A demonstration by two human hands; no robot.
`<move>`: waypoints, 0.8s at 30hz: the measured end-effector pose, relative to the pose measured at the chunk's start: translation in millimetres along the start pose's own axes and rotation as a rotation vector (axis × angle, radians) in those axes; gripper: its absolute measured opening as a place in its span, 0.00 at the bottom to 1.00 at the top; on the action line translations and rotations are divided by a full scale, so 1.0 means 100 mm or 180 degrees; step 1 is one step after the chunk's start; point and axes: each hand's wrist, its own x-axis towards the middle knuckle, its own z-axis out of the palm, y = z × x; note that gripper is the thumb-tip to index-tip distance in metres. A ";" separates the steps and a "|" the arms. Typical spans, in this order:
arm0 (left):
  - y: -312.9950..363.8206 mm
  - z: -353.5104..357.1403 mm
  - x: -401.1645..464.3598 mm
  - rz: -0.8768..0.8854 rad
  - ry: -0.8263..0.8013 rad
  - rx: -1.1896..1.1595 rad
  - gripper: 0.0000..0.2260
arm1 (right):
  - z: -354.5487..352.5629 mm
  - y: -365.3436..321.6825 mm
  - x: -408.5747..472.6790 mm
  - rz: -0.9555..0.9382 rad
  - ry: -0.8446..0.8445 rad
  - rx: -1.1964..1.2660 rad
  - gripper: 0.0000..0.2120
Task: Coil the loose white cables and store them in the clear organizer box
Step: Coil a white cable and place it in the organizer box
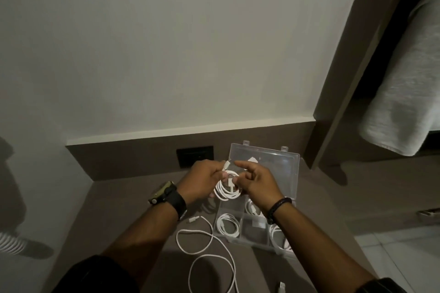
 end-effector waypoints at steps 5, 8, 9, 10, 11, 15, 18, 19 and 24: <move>-0.09 0.34 0.14 -0.0384 0.0502 0.0180 0.08 | -0.06 0.29 0.21 0.0272 0.0380 -0.0621 0.09; -0.25 0.55 0.25 -0.0665 0.0461 0.0514 0.05 | -0.02 0.51 0.31 0.0508 0.0493 -0.0962 0.06; -0.29 0.60 0.29 -0.0757 0.0420 0.0565 0.05 | 0.01 0.58 0.36 0.0565 0.0522 -0.1037 0.05; -0.35 0.63 0.33 -0.0818 0.0372 0.0594 0.04 | 0.03 0.66 0.39 0.0602 0.0553 -0.1107 0.05; -0.42 0.66 0.37 -0.0813 0.0302 0.0626 0.04 | 0.06 0.71 0.42 0.0636 0.0587 -0.1161 0.05; -0.68 0.77 0.51 -0.0462 -0.0026 0.1030 0.11 | 0.11 0.94 0.52 0.0746 0.0658 -0.1410 0.06; -0.82 0.89 0.54 -0.0349 -0.0649 0.1323 0.08 | 0.13 1.05 0.56 0.0685 0.0549 -0.1812 0.06; -0.85 0.92 0.56 -0.0289 -0.0640 0.1348 0.09 | 0.12 1.08 0.58 0.0628 0.0493 -0.1957 0.06; -0.94 0.97 0.63 -0.0062 -0.0420 0.1728 0.10 | 0.13 1.09 0.59 0.0547 0.0611 -0.1890 0.05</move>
